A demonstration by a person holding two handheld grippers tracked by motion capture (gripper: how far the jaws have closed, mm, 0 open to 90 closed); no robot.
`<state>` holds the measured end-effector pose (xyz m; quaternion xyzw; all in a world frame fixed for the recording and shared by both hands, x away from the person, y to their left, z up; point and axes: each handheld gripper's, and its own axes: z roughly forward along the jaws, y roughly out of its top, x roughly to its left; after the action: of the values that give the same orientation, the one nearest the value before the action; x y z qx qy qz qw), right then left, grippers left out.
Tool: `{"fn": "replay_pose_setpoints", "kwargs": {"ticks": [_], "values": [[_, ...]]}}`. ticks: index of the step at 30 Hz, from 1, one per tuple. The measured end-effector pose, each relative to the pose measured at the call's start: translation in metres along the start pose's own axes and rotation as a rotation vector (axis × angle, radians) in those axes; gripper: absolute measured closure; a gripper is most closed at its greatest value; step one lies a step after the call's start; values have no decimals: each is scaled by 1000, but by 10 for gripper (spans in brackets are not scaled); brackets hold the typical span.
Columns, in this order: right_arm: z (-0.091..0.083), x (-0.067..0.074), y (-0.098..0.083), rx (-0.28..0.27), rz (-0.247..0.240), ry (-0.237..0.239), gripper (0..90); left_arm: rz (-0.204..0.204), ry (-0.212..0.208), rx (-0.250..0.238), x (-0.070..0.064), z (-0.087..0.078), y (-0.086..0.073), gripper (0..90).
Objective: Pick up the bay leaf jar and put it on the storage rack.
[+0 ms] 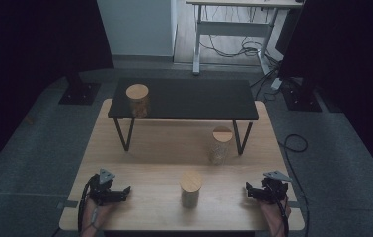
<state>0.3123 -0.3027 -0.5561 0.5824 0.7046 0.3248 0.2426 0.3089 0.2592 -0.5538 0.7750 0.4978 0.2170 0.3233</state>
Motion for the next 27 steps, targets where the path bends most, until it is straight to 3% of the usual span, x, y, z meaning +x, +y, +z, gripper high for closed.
{"fn": "replay_pose_setpoints", "kwargs": {"ticks": [8, 27], "values": [[-2, 2, 1, 1, -14, 15, 22, 7, -6, 1, 1, 0, 0, 38], [-16, 10, 8, -54, -50, 19, 28, 2, -1, 0, 1, 0, 0, 39]]}}
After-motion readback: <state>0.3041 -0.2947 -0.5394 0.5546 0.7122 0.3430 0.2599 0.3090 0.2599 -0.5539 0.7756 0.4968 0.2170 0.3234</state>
